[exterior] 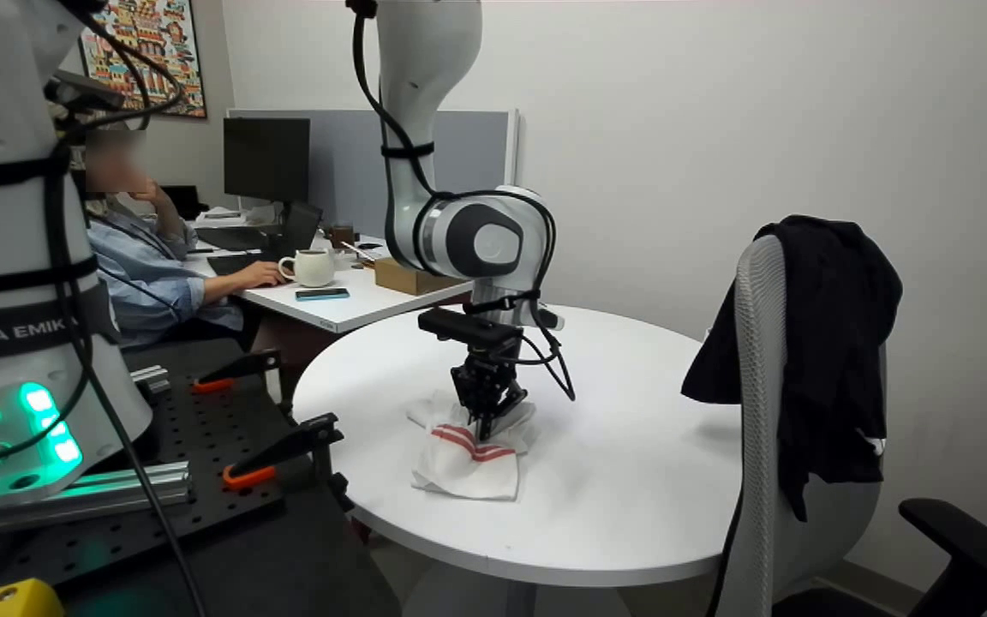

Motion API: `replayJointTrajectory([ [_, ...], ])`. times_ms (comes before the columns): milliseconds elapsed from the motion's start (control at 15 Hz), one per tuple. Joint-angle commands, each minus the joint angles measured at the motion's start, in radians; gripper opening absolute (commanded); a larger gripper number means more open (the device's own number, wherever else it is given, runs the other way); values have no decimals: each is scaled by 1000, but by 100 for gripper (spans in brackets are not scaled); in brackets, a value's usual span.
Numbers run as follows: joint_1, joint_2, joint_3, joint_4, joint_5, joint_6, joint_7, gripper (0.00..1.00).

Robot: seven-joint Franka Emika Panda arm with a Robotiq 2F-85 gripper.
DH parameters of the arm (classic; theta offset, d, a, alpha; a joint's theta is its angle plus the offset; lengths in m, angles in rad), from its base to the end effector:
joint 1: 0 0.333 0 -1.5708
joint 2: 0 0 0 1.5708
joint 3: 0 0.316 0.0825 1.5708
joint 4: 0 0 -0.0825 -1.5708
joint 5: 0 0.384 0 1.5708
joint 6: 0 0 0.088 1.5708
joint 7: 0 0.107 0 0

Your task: Use the towel to wipe the table

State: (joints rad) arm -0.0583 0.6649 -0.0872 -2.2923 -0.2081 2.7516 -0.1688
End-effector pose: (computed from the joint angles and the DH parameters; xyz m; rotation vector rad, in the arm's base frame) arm 0.4707 -0.0671 0.0464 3.0209 0.3599 -0.3398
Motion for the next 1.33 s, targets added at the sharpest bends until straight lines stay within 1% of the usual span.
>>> replayJointTrajectory([
  [0,82,84,23,91,-5,11,54,2],
  [133,127,123,26,170,-3,-15,81,2],
  [333,177,181,38,315,5,-73,116,2],
  [533,201,243,54,478,14,-148,134,2],
  [600,216,269,33,531,-12,-160,135,2],
  [667,229,295,28,584,-17,-176,142,2],
  [867,258,376,30,731,-18,-223,153,2],
  [1067,266,427,34,830,-17,-241,145,2],
  [1267,277,463,27,895,-11,-240,168,2],
])
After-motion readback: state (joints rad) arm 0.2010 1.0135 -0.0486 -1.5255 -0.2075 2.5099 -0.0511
